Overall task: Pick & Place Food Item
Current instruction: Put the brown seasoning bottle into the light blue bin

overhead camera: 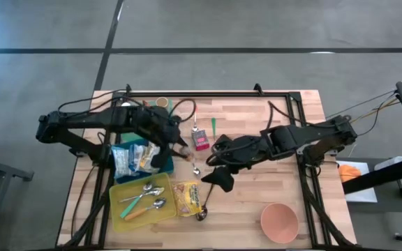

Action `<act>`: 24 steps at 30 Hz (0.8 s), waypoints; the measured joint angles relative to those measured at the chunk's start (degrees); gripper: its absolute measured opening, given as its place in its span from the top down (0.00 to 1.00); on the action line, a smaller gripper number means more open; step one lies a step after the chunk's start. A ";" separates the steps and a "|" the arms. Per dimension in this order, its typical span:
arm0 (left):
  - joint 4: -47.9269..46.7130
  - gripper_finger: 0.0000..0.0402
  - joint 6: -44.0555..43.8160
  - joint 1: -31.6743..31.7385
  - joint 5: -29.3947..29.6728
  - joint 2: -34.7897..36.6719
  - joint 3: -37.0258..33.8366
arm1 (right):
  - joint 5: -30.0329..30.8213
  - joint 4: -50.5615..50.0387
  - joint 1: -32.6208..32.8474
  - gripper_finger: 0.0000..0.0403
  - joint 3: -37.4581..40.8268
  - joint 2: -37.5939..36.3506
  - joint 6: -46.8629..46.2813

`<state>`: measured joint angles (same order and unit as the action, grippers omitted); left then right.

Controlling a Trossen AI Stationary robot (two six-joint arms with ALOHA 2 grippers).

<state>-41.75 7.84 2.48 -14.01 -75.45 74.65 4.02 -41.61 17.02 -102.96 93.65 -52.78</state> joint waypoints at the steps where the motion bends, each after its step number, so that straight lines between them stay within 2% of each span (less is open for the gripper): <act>1: -1.60 0.58 -1.52 0.96 1.98 0.29 0.02 | 1.46 -0.90 0.00 0.05 0.00 -0.69 -0.61; 8: -20.52 0.58 -11.14 8.16 21.59 0.92 0.07 | 11.80 -12.88 0.33 0.05 -0.02 -3.76 -4.80; 10: -25.62 0.58 -14.55 10.97 25.15 0.92 0.07 | 13.70 -15.64 0.59 0.05 -0.02 -3.79 -5.55; 14: -30.33 0.58 -19.67 17.48 26.51 0.71 0.07 | 14.30 -18.18 0.61 0.05 0.47 -3.66 -5.58; 18: -30.20 0.58 -20.86 24.21 26.11 0.71 -0.64 | 15.90 -18.29 0.60 0.05 1.95 -3.55 -5.34; 24: -29.41 0.58 -22.07 31.19 25.07 0.71 -7.63 | 16.84 -18.23 0.78 0.05 2.23 -3.57 -5.09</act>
<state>-71.16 -14.23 33.67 11.07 -74.74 67.03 20.86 -59.83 17.80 -100.73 90.08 -57.87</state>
